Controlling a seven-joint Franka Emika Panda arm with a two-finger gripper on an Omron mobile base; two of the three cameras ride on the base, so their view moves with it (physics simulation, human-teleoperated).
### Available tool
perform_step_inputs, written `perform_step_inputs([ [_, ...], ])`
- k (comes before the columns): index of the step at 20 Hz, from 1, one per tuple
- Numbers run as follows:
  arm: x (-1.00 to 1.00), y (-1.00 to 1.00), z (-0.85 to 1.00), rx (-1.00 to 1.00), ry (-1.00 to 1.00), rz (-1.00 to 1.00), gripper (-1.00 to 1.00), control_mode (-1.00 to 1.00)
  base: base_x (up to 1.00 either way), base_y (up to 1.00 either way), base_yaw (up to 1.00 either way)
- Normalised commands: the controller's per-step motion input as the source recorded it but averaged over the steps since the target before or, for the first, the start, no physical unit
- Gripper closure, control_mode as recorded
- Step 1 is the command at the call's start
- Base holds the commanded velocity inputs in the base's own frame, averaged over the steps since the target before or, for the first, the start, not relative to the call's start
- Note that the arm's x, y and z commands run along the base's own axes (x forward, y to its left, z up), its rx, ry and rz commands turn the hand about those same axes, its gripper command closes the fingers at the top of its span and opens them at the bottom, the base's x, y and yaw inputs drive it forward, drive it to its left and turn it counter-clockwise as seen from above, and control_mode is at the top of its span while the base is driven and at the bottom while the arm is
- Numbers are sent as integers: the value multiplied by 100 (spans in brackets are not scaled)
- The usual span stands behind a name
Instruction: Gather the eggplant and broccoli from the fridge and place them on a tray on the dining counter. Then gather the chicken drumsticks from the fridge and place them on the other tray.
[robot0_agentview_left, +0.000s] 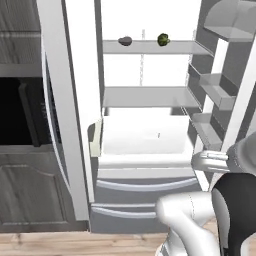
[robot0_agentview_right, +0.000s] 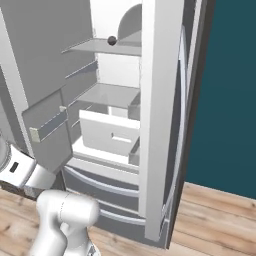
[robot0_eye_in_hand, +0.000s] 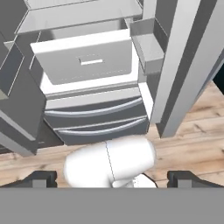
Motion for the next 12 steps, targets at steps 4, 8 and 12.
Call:
perform_step_inputs([
  [4,0,0,0,0,0,0,-100,100,54,11,-3],
  [8,0,0,0,0,0,0,-100,100,44,20,-2],
  [12,0,0,0,0,0,0,-100,100,42,6,0],
])
